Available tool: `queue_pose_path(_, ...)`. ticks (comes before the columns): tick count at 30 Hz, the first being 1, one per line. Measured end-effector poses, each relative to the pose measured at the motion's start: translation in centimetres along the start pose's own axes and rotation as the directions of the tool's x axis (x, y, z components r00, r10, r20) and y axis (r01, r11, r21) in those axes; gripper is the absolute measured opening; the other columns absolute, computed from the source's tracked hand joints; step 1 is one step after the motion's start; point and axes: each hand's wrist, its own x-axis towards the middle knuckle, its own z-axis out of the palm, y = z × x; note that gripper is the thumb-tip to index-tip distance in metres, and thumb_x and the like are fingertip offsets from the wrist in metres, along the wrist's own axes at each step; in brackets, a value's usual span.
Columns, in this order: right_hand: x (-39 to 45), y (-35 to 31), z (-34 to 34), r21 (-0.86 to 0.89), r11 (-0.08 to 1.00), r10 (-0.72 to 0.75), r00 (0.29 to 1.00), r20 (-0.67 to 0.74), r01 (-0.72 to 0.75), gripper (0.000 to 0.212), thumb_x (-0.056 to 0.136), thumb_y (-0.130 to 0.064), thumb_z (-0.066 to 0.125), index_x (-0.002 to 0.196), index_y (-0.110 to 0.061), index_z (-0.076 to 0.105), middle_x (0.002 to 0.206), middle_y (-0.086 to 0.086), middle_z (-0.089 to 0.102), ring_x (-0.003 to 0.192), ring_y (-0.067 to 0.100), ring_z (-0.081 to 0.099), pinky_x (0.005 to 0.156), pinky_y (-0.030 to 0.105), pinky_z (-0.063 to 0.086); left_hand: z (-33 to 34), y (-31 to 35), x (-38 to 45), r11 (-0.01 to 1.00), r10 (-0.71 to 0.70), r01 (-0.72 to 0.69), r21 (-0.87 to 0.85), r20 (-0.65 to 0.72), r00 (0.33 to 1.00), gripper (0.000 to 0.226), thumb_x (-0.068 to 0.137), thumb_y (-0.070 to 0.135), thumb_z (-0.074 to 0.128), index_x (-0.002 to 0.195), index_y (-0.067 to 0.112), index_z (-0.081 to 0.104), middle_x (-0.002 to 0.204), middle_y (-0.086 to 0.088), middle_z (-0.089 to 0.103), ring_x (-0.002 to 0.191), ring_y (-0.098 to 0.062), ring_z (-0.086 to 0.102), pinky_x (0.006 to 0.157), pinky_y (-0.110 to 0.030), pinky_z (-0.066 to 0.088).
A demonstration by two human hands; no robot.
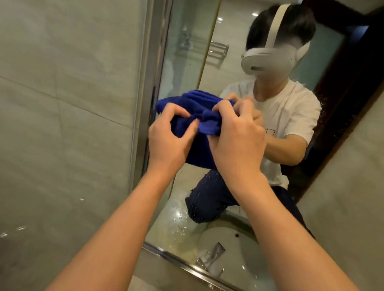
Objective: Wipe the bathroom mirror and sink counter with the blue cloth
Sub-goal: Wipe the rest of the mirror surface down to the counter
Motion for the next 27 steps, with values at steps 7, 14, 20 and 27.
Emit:
queue_pose_path(7,-9.6,1.6,4.6,-0.022,1.0,-0.01,0.997,0.077,0.012,0.022,0.074,-0.025,0.074,0.087,-0.019,0.058,0.09,0.01,0.052,0.043,0.029,0.047,0.039,0.027,0.03,0.4,-6.7,-9.8,0.99,-0.142,0.142,-0.012,0.038,0.989,0.016,0.082,0.028,0.069,0.083,0.031,0.053,0.077,0.016,0.059,0.072,-0.003,0.054,0.068,-0.025,0.044)
queue_pose_path(14,-22.5,3.7,9.4,-0.121,0.987,0.152,0.857,0.493,-0.106,0.039,0.059,-0.022,0.082,0.086,-0.023,0.054,0.088,0.006,0.053,0.044,0.029,0.056,0.039,0.03,0.028,-0.1,-13.3,-22.8,0.848,-0.53,0.496,0.189,0.253,0.81,0.021,0.076,0.027,0.075,0.073,0.026,0.054,0.073,0.011,0.063,0.07,-0.009,0.058,0.067,-0.034,0.047)
queue_pose_path(20,-28.3,4.5,8.2,-0.2,0.943,0.325,0.607,0.726,-0.265,0.028,0.092,-0.04,0.053,0.118,-0.032,0.047,0.122,0.0,0.045,0.089,0.03,0.065,0.072,0.037,0.047,-1.3,-12.4,-27.2,0.736,-0.677,0.588,0.336,0.384,0.627,0.029,0.076,0.016,0.082,0.071,0.031,0.058,0.076,0.013,0.067,0.077,-0.003,0.062,0.075,-0.029,0.046)
queue_pose_path(27,-15.9,4.6,1.8,0.136,0.966,0.188,0.958,0.216,-0.22,0.021,0.078,-0.034,0.067,0.096,-0.025,0.064,0.092,0.003,0.053,0.067,0.035,0.06,0.052,0.038,0.05,0.0,-3.1,-14.6,0.929,-0.351,0.368,-0.042,0.218,0.91,0.021,0.078,0.012,0.08,0.079,0.019,0.061,0.079,0.008,0.065,0.078,-0.003,0.06,0.077,-0.017,0.045)
